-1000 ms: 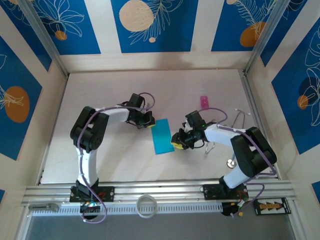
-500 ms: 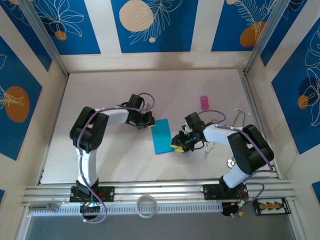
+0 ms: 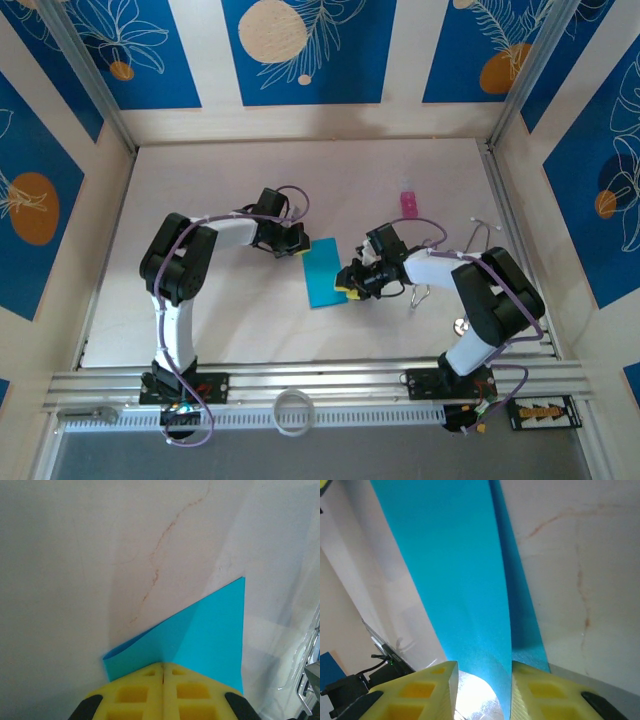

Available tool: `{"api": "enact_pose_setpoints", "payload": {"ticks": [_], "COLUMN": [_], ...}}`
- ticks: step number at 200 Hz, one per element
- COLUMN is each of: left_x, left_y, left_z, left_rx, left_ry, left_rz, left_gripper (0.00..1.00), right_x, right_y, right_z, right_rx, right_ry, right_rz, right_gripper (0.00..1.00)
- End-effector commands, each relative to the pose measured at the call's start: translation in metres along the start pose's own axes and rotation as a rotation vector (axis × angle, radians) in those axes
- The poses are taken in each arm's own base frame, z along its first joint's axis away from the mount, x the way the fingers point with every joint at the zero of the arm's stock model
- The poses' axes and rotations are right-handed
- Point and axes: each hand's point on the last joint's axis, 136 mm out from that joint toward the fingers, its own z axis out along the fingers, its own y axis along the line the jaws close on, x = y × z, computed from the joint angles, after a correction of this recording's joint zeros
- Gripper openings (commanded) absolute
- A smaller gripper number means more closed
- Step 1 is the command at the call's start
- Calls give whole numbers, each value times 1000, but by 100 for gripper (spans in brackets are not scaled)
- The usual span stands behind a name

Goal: Fold a paper plane with a square sheet of paper (pick it up from the middle)
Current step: Fold the triangle a second time at the center of the table.

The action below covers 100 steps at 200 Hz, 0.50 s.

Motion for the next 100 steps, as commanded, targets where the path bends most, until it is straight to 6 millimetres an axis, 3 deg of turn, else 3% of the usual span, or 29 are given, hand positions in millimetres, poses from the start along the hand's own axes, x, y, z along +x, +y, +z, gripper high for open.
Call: {"api": "enact_pose_setpoints", "payload": {"ticks": [1, 100], "left_x": [9, 1], "left_y": [12, -5], "left_z": [6, 10], "left_rx": [-36, -28], "left_ry": [50, 67], "left_rz": [12, 179], "left_gripper": [5, 5], "right_x": [-2, -18], "right_y": [13, 20], "right_z": [2, 10], "right_rx": [-47, -83], "right_ry": [26, 13], "right_rz": [-52, -129], "right_gripper": [32, 34]}}
